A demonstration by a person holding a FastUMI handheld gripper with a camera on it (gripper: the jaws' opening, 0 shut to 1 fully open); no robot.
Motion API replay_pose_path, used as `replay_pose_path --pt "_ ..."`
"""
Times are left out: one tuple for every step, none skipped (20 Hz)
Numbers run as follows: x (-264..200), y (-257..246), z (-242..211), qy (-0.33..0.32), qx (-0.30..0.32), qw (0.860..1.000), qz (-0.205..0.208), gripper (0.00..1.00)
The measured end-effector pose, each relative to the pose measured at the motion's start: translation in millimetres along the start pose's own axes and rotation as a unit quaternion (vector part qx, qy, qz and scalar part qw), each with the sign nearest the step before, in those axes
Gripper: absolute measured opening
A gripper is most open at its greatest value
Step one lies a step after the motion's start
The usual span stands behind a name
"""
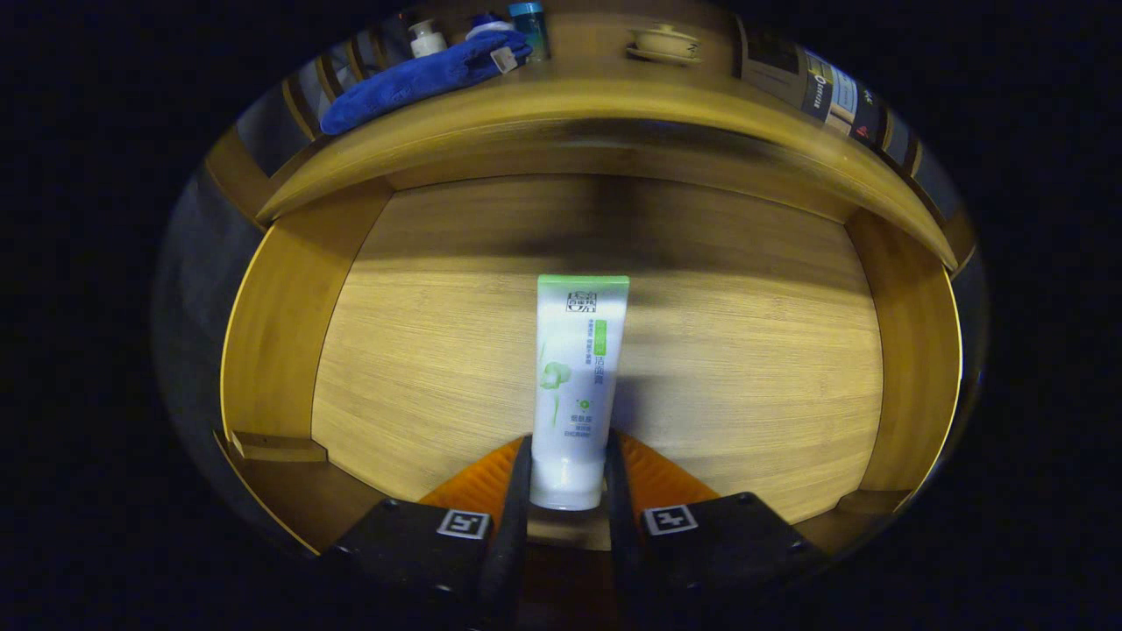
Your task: Pull open the drawer, take out the items inside it, and place them on the countertop above the cabinet.
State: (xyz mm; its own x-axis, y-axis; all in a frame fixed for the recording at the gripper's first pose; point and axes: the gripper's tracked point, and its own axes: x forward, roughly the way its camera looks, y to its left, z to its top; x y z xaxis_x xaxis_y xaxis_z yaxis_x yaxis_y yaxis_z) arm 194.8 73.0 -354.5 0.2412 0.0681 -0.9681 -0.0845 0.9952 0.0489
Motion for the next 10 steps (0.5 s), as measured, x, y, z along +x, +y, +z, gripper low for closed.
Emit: replay_pose_path --pt "-2 3 3 -0.005 -0.001 1.000 0.004 0.48" --pt "-6 5 7 -0.012 -0.002 1.000 0.007 0.48" --pt "-11 8 11 -0.018 -0.005 1.000 0.009 0.48" --pt "-17 12 14 -0.022 -0.009 1.000 0.012 0.48" --pt "-26 16 15 -0.025 -0.015 0.999 0.015 0.48" --pt "-34 10 9 -0.029 -0.022 0.999 0.019 0.48" --pt "-34 12 16 -0.035 -0.030 0.999 0.024 0.48" --pt "-35 15 15 -0.042 -0.038 0.998 0.029 0.48" --pt "-44 16 14 -0.053 -0.047 0.997 0.033 0.48" --pt "-56 20 13 -0.062 -0.060 0.996 0.038 0.48"
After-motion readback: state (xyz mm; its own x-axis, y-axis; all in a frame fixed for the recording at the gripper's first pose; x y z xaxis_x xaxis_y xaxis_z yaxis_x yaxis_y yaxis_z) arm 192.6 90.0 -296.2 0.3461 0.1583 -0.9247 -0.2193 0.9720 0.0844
